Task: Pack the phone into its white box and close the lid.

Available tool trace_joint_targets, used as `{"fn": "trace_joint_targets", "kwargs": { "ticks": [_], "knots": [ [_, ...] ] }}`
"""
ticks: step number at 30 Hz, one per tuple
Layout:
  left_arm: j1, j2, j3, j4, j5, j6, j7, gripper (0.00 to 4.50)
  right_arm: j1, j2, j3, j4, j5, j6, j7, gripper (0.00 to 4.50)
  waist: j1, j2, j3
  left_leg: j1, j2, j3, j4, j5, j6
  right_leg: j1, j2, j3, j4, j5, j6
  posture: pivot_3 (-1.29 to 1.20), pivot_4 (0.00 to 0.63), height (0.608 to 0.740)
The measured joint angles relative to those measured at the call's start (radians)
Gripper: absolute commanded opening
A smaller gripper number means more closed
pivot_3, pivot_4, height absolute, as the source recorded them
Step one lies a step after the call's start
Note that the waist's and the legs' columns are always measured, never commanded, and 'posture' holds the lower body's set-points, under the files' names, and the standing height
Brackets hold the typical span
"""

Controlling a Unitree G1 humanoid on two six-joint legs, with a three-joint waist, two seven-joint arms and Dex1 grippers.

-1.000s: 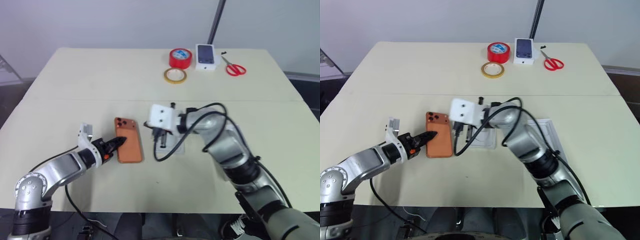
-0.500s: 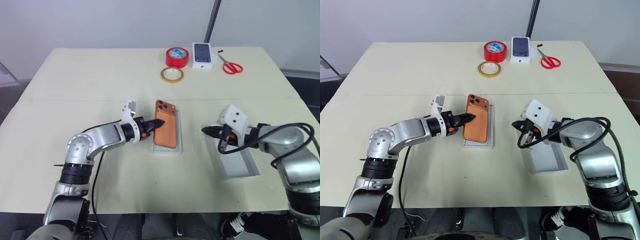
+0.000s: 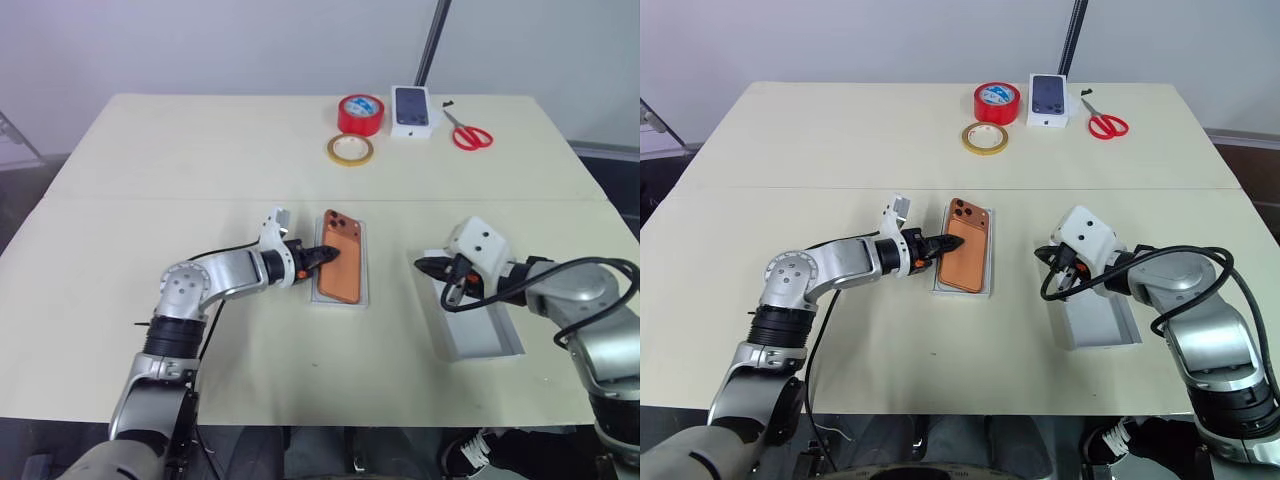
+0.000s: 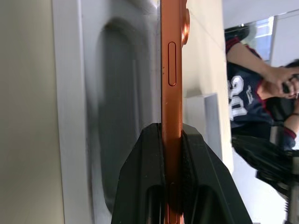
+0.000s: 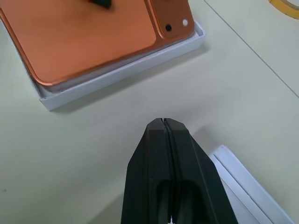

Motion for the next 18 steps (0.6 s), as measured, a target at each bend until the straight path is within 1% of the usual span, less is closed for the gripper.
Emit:
{"fn": "trace_joint_targets", "kwargs": {
  "ticks": [1,2,3,4,5,6,8,10,13,16,18],
  "knots": [
    [0.0,-0.009,0.004,0.0,0.008,0.0,-0.001,2.32,0.0,0.0,0.008,0.0,0.002,-0.001,-0.003,0.0,0.0,0.0,0.0,0.0,0.0,0.0,0.0,0.0,0.0,0.0,0.0,0.0,0.0,0.0,0.0,0.0,0.15,0.74],
    [0.0,-0.019,0.011,0.0,0.019,0.0,-0.003,2.76,0.0,0.0,0.016,0.0,0.003,-0.001,-0.005,0.0,0.001,0.0,0.0,0.0,0.0,0.0,0.0,0.0,0.0,0.0,0.0,0.0,0.0,0.0,0.0,0.0,0.15,0.74],
    [0.001,-0.029,0.021,0.0,0.024,0.0,-0.003,3.41,0.0,0.0,0.021,0.0,0.004,-0.003,-0.007,0.0,0.001,0.0,0.0,0.0,0.0,0.0,0.0,0.0,0.0,0.0,0.0,0.0,0.0,0.0,0.0,0.0,0.15,0.74],
    [0.001,-0.036,0.026,-0.002,0.024,0.0,-0.006,3.8,-0.001,0.0,0.025,0.0,0.004,-0.004,-0.009,0.0,0.001,0.0,0.0,0.0,0.0,0.0,0.0,0.0,0.0,0.0,0.0,0.0,0.0,0.0,0.0,0.0,0.15,0.74],
    [0.0,-0.044,0.03,-0.01,0.023,0.001,-0.009,4.32,-0.004,-0.003,0.031,0.0,0.005,-0.007,-0.01,0.0,0.001,0.0,0.0,0.0,0.0,0.0,0.0,0.0,0.0,0.0,0.0,0.0,0.0,0.0,0.0,0.0,0.15,0.74],
    [0.0,-0.048,0.034,-0.023,0.021,0.006,-0.01,4.47,-0.009,-0.008,0.039,0.0,0.005,-0.013,-0.012,0.0,0.001,0.0,0.0,0.0,0.0,0.0,0.0,0.0,0.0,0.0,0.0,0.0,0.0,0.0,0.0,0.0,0.15,0.74],
    [0.002,-0.04,0.039,-0.041,0.02,0.022,-0.003,4.47,-0.018,-0.014,0.049,0.0,0.007,-0.019,-0.013,0.0,-0.001,0.0,0.0,0.0,0.0,0.0,0.0,0.0,0.0,0.001,0.0,0.0,0.0,0.0,0.0,0.0,0.15,0.74],
    [0.004,-0.003,0.046,-0.059,0.018,0.048,0.002,4.47,-0.022,-0.021,0.056,0.0,0.013,-0.02,-0.014,0.0,-0.005,0.0,0.0,0.001,0.001,0.0,0.0,0.0,0.0,0.0,0.001,0.0,0.0,0.0,0.0,0.0,0.15,0.74],
    [0.004,0.086,0.076,-0.105,-0.003,0.089,0.003,4.47,-0.042,-0.035,0.072,0.0,0.018,-0.019,-0.018,0.0,-0.005,0.0,0.0,0.001,0.002,0.0,0.0,0.0,0.0,0.0,0.001,0.0,0.001,0.0,0.0,0.0,0.15,0.74],
    [0.001,0.163,0.097,-0.142,-0.026,0.121,-0.004,4.47,-0.087,-0.042,0.129,0.004,-0.003,-0.009,-0.034,0.0,-0.002,0.0,0.001,0.001,0.001,0.0,0.0,0.0,0.0,0.0,0.0,0.0,0.001,0.0,0.0,0.0,0.15,0.74],
    [0.0,0.236,0.095,-0.174,0.005,0.151,-0.033,4.47,-0.121,-0.042,0.173,0.016,-0.022,0.004,-0.052,0.0,-0.002,-0.001,0.001,0.0,0.001,0.0,0.0,0.0,0.0,0.0,0.0,0.0,0.001,0.0,0.0,0.0,0.15,0.74]
  ]
}}
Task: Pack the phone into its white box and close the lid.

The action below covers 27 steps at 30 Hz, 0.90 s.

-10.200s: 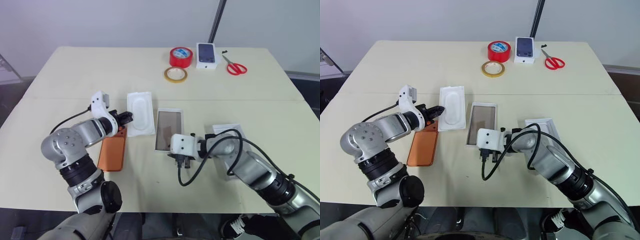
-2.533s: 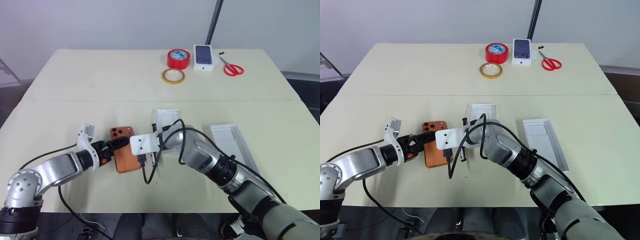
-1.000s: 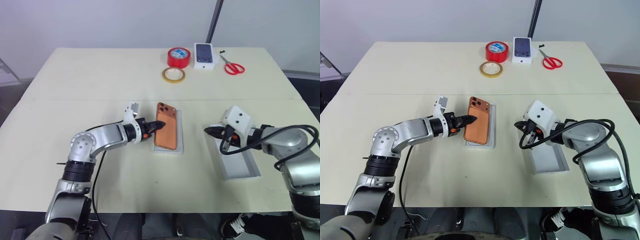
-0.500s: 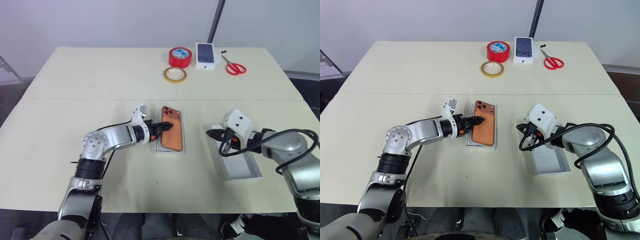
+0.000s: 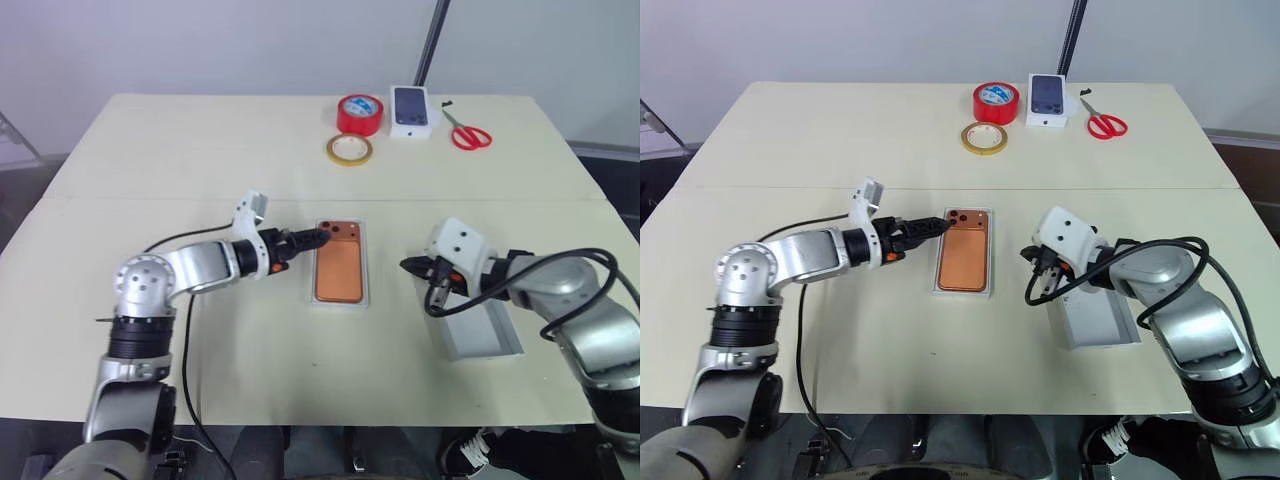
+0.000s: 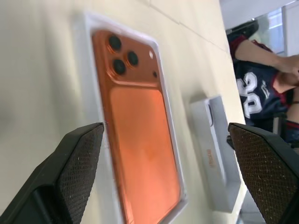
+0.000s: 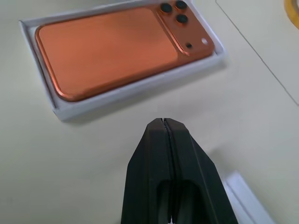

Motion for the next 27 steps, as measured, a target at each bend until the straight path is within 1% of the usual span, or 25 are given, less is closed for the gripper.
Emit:
{"fn": "trace_joint_targets", "kwargs": {
  "ticks": [2,3,4,5,6,7,8,9,10,11,16,20,23,27],
  "knots": [
    [-0.001,0.065,-0.007,-0.036,0.083,0.009,-0.047,3.96,-0.028,0.002,0.036,0.012,-0.014,0.017,-0.015,0.0,0.001,0.0,0.0,0.0,0.0,0.0,0.0,0.0,0.0,0.0,0.0,0.0,0.0,0.0,0.0,0.0,0.15,0.74],
    [-0.002,0.081,-0.014,-0.046,0.116,0.007,-0.065,3.71,-0.037,0.004,0.046,0.017,-0.017,0.024,-0.02,0.0,0.002,0.0,0.0,0.0,-0.001,0.0,0.0,0.0,0.0,0.0,0.0,0.0,0.0,0.0,0.0,0.0,0.15,0.74],
    [-0.002,0.118,-0.052,-0.075,0.197,0.002,-0.11,3.24,-0.058,0.012,0.07,0.029,-0.025,0.037,-0.03,0.0,0.001,0.0,0.0,0.0,-0.001,0.0,0.0,0.0,0.0,0.0,0.0,0.0,0.0,0.0,0.0,0.0,0.15,0.74],
    [-0.002,0.134,-0.077,-0.087,0.239,0.001,-0.133,2.83,-0.07,0.015,0.086,0.036,-0.029,0.045,-0.036,0.0,0.001,0.0,0.0,0.0,-0.001,0.0,0.0,0.0,0.0,0.0,0.0,0.0,0.0,0.0,0.0,0.0,0.15,0.74],
    [-0.001,0.157,-0.122,-0.107,0.318,-0.01,-0.177,2.29,-0.092,0.029,0.114,0.056,-0.04,0.057,-0.05,0.0,0.001,0.0,0.0,0.0,-0.001,0.0,0.0,0.0,0.0,0.0,0.0,0.0,0.0,0.0,0.0,0.0,0.15,0.74],
    [-0.001,0.166,-0.175,-0.114,0.398,-0.023,-0.221,1.79,-0.114,0.051,0.147,0.079,-0.058,0.068,-0.066,0.0,0.0,0.001,0.0,0.0,-0.001,0.0,-0.001,0.0,0.0,0.0,0.0,0.0,-0.001,0.0,0.0,0.0,0.15,0.74],
    [-0.001,0.167,-0.204,-0.115,0.439,-0.027,-0.244,1.29,-0.121,0.059,0.166,0.092,-0.067,0.072,-0.075,0.0,0.001,0.001,0.001,0.0,-0.001,0.0,-0.001,0.0,0.0,0.0,0.0,0.0,-0.001,0.0,0.0,0.0,0.15,0.74],
    [-0.001,0.165,-0.256,-0.115,0.515,-0.044,-0.286,0.63,-0.138,0.064,0.211,0.116,-0.089,0.075,-0.087,0.0,0.002,0.001,0.001,0.0,-0.001,0.0,-0.001,0.0,0.0,-0.001,0.0,0.0,-0.001,0.0,0.0,0.0,0.15,0.74],
    [0.0,0.162,-0.283,-0.115,0.554,-0.051,-0.31,0.28,-0.145,0.069,0.231,0.125,-0.103,0.075,-0.092,0.0,0.001,0.001,0.001,-0.001,-0.001,0.0,-0.001,0.0,0.0,-0.002,0.0,0.0,-0.001,0.0,0.0,0.0,0.15,0.74],
    [-0.002,0.15,-0.299,-0.112,0.593,-0.065,-0.331,0.07,-0.152,0.074,0.249,0.138,-0.115,0.075,-0.098,0.0,0.001,0.001,0.001,-0.002,-0.001,0.0,-0.001,0.0,0.0,-0.002,-0.001,0.0,-0.001,0.0,0.0,0.0,0.15,0.74],
    [-0.059,0.048,-0.359,-0.059,0.752,-0.101,-0.44,0.07,-0.208,0.138,0.333,0.219,-0.185,0.059,-0.136,0.0,0.003,0.001,0.001,-0.001,-0.001,0.0,0.0,0.0,0.0,-0.001,-0.001,0.0,0.0,0.0,0.0,0.0,0.15,0.74],
    [-0.105,-0.046,-0.382,-0.003,0.831,-0.099,-0.509,0.07,-0.224,0.162,0.341,0.245,-0.206,0.057,-0.139,0.0,0.002,0.001,0.002,-0.002,-0.002,0.0,0.0,0.0,0.0,-0.001,-0.001,-0.001,0.0,0.0,0.0,0.0,0.15,0.74],
    [-0.121,-0.08,-0.382,0.012,0.87,-0.075,-0.552,0.07,-0.224,0.153,0.336,0.249,-0.216,0.065,-0.131,0.0,0.001,0.001,0.001,-0.002,-0.001,0.0,0.0,-0.001,0.001,-0.001,-0.001,-0.001,0.0,0.0,0.0,0.0,0.15,0.74],
    [-0.15,-0.171,-0.396,0.042,0.912,-0.039,-0.598,0.07,-0.172,0.061,0.293,0.205,-0.214,0.074,-0.095,0.0,0.023,0.001,0.002,-0.002,-0.004,-0.001,0.001,-0.002,0.003,0.0,-0.002,-0.002,-0.001,0.0,0.0,0.0,0.15,0.74]
  ]
}}
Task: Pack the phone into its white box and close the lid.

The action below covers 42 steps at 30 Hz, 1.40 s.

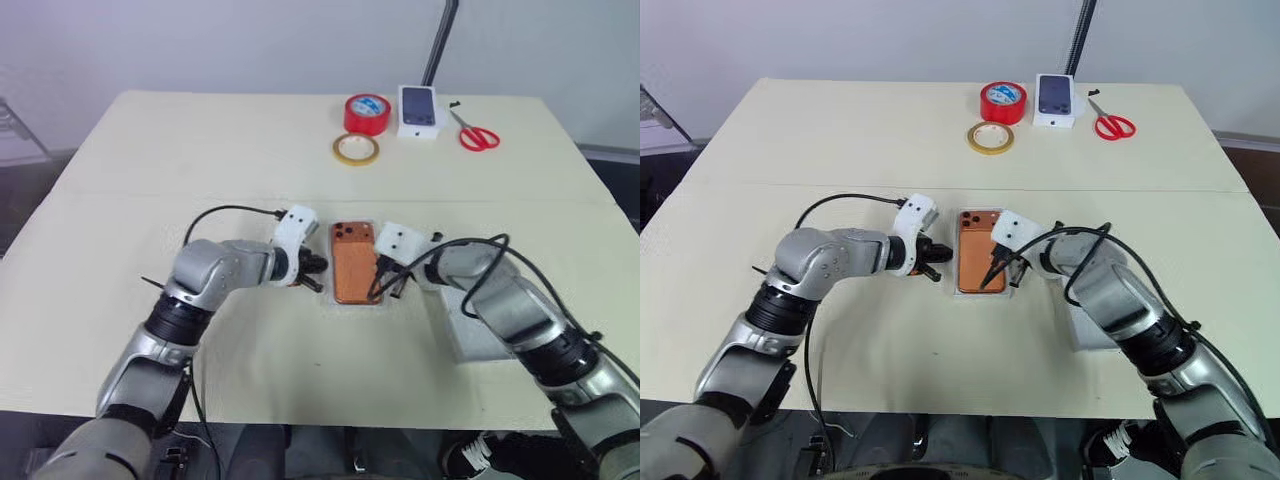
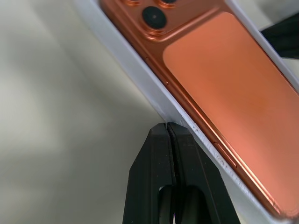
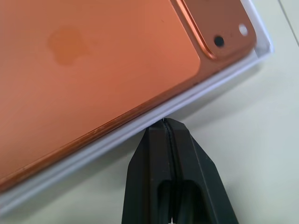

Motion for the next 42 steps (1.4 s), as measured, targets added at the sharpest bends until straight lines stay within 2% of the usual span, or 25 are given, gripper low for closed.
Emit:
{"fn": "trace_joint_targets", "kwargs": {
  "ticks": [8,13,19,20,21,25,29,36,41,42],
  "knots": [
    [-0.041,-0.149,-0.025,0.073,0.076,0.023,-0.065,0.07,0.16,-0.134,-0.124,-0.122,0.021,0.045,0.042,0.0,0.002,0.0,0.0,0.0,0.0,-0.001,0.001,-0.001,0.002,0.001,0.0,0.0,0.0,0.0,0.0,0.0,0.15,0.74],
    [-0.042,-0.19,-0.023,0.088,0.105,0.026,-0.082,0.07,0.206,-0.157,-0.159,-0.143,0.021,0.05,0.037,0.0,0.0,0.0,0.0,0.001,0.001,-0.001,0.001,-0.001,0.002,0.001,0.0,0.0,0.0,0.0,0.0,0.0,0.15,0.74],
    [-0.039,-0.194,0.006,0.087,0.107,0.052,-0.097,0.07,0.213,-0.159,-0.212,-0.154,0.063,0.074,0.052,0.0,0.0,0.0,0.0,0.001,0.001,-0.001,0.0,-0.001,0.002,0.001,0.0,0.0,0.0,0.0,0.0,0.0,0.15,0.74],
    [-0.036,-0.187,0.016,0.085,0.107,0.055,-0.099,0.0,0.214,-0.166,-0.232,-0.169,0.081,0.087,0.065,0.51,0.0,0.001,0.0,0.001,0.001,-0.001,0.0,-0.001,0.002,0.001,0.0,0.0,0.0,0.0,0.0,0.0,0.15,0.74],
    [-0.032,-0.182,0.029,0.08,0.107,0.057,-0.101,0.0,0.215,-0.179,-0.264,-0.192,0.109,0.109,0.084,0.76,0.0,0.001,0.001,0.001,0.001,-0.001,0.0,-0.001,0.002,0.001,0.001,0.0,0.0,0.0,0.0,0.0,0.15,0.74],
    [-0.007,-0.121,0.102,0.026,0.11,0.031,-0.111,0.0,0.215,-0.211,-0.396,-0.269,0.206,0.217,0.126,2.79,-0.008,0.001,0.0,0.001,0.003,-0.001,0.0,-0.001,0.002,0.001,0.002,0.0,0.0,0.0,0.0,0.0,0.15,0.74],
    [0.088,-0.02,0.094,-0.098,0.166,-0.161,-0.191,0.0,0.22,-0.213,-0.455,-0.293,0.285,0.378,0.126,2.79,-0.009,0.001,0.0,0.001,0.003,0.0,-0.001,0.0,0.001,0.001,0.001,0.001,0.0,0.0,0.0,0.0,0.15,0.74],
    [0.287,0.226,-0.001,-0.311,0.285,-0.572,-0.505,0.0,0.219,-0.16,-0.482,-0.252,0.345,0.592,0.037,2.79,-0.006,0.002,0.001,0.001,0.003,0.002,-0.001,-0.001,0.002,0.0,0.0,0.002,0.0,0.0,0.0,0.0,0.15,0.74],
    [0.358,0.277,0.001,-0.378,0.29,-0.683,-0.624,0.0,0.213,-0.134,-0.481,-0.228,0.355,0.651,-0.04,2.79,0.0,0.003,0.001,0.001,0.003,0.002,-0.001,-0.002,0.003,0.0,0.0,0.002,0.0,0.0,0.0,0.0,0.15,0.74],
    [0.366,0.284,0.002,-0.388,0.29,-0.693,-0.638,0.0,0.212,-0.131,-0.48,-0.226,0.356,0.659,-0.053,2.55,0.0,0.003,0.001,0.001,0.003,0.003,-0.001,-0.002,0.003,0.0,0.0,0.002,0.0,0.0,0.0,0.0,0.15,0.74]
  ]
}}
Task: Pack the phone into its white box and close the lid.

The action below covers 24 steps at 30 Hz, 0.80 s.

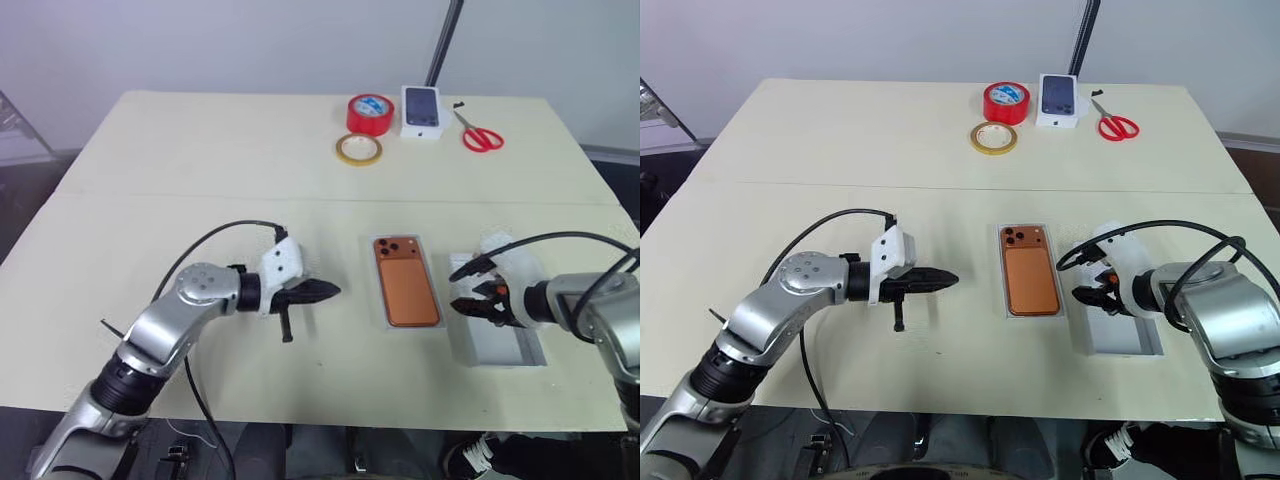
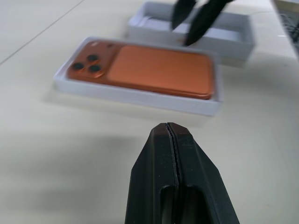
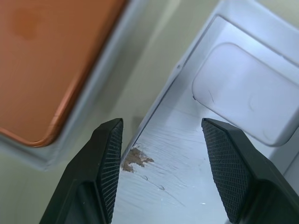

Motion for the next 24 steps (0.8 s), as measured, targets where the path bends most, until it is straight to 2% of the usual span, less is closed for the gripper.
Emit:
{"fn": "trace_joint_targets", "kwargs": {
  "ticks": [3,6,13,17,20,24],
  "knots": [
    [0.029,0.028,0.001,-0.026,0.004,-0.016,-0.034,0.0,0.003,0.003,0.01,0.008,0.0,0.011,-0.039,1.54,-0.002,0.0,0.0,0.0,0.0,0.0,0.0,0.0,0.0,0.0,0.0,0.0,0.0,0.0,0.0,0.0,0.15,0.74],
    [0.04,0.038,0.0,-0.032,0.033,-0.037,-0.039,0.0,0.0,0.005,0.01,0.006,0.005,0.03,-0.063,0.02,-0.003,0.0,0.0,0.0,0.0,0.0,0.0,0.0,0.0,0.001,0.001,0.0,0.0,0.0,0.0,0.0,0.15,0.74],
    [0.076,0.014,0.024,-0.033,0.048,-0.042,-0.001,0.0,-0.025,0.032,-0.03,0.038,0.052,0.053,-0.113,0.02,-0.007,0.0,0.0,0.001,0.001,0.0,0.0,0.0,0.0,0.0,0.001,0.0,0.0,0.0,0.0,0.0,0.15,0.74],
    [0.095,-0.009,0.113,-0.01,0.023,-0.03,0.051,0.0,-0.175,0.098,-0.152,0.102,0.154,0.053,-0.13,0.02,-0.028,0.002,0.001,0.001,0.002,0.001,0.0,0.0,0.0,-0.001,0.002,0.0,0.002,0.0,0.0,0.0,0.15,0.74],
    [0.087,-0.03,0.18,0.048,0.01,-0.023,0.099,0.0,-0.339,0.199,-0.253,0.171,0.371,0.053,-0.172,0.02,-0.034,0.002,0.001,0.001,0.004,0.001,-0.001,0.0,0.001,-0.001,0.004,0.0,0.002,0.0,0.0,0.0,0.15,0.74],
    [0.077,-0.03,0.219,0.108,0.013,-0.024,0.128,0.0,-0.436,0.306,-0.285,0.315,0.749,0.053,-0.363,0.02,-0.026,0.002,0.001,0.0,0.004,0.002,0.0,-0.001,0.001,-0.002,0.003,0.0,0.002,0.0,0.0,0.0,0.15,0.74]
  ]
}}
